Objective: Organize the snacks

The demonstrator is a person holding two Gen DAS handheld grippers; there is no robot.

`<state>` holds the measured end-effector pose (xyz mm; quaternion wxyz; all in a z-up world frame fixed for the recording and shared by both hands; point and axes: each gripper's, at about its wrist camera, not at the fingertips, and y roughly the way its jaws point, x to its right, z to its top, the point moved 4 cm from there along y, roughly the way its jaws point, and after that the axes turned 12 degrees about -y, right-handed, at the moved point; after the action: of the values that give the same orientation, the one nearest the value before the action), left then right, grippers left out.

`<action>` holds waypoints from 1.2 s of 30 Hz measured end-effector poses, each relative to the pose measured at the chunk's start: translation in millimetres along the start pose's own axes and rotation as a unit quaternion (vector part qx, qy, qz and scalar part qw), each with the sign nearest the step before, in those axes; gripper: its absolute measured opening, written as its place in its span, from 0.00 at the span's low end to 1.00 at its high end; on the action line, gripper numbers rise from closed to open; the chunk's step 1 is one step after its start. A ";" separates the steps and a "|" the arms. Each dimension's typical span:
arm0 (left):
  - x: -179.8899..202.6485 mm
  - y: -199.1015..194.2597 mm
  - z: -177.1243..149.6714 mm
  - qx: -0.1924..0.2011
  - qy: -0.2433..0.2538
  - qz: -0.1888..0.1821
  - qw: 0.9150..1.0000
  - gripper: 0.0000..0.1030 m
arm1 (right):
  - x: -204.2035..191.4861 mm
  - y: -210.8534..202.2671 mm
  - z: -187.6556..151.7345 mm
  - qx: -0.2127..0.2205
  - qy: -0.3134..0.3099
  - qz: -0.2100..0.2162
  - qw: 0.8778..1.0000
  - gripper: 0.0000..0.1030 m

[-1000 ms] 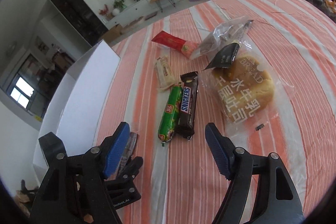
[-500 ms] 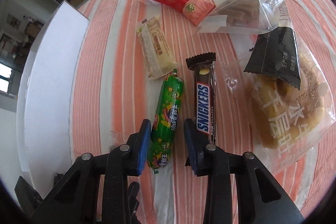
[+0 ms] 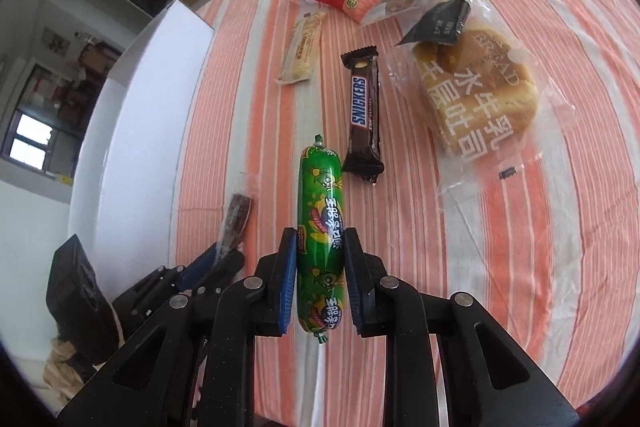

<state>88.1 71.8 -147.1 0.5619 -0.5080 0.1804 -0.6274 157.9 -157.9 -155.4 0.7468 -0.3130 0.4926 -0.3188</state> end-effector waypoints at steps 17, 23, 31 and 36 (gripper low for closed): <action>-23.6 -214.1 20.3 0.142 -0.048 -0.068 0.986 0.16 | -151.7 -41.1 -6.6 0.058 -0.062 0.186 0.979 0.23; -124.2 -232.4 49.7 0.205 -0.094 0.084 0.971 0.17 | -274.8 17.3 0.1 0.031 -0.170 0.194 0.966 0.23; -148.9 -204.9 27.7 0.224 -0.117 0.142 0.957 0.79 | -254.4 33.9 -6.5 0.071 -0.210 0.107 0.969 0.53; -66.2 -182.6 20.8 0.195 -0.033 0.067 0.978 0.83 | -143.1 1.4 -19.0 0.136 -0.191 -0.096 0.967 0.62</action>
<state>0.5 193.2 -21.6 0.6965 -0.3955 0.0694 -0.5946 95.8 -47.7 -85.8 0.8288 -0.3094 0.2602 -0.3868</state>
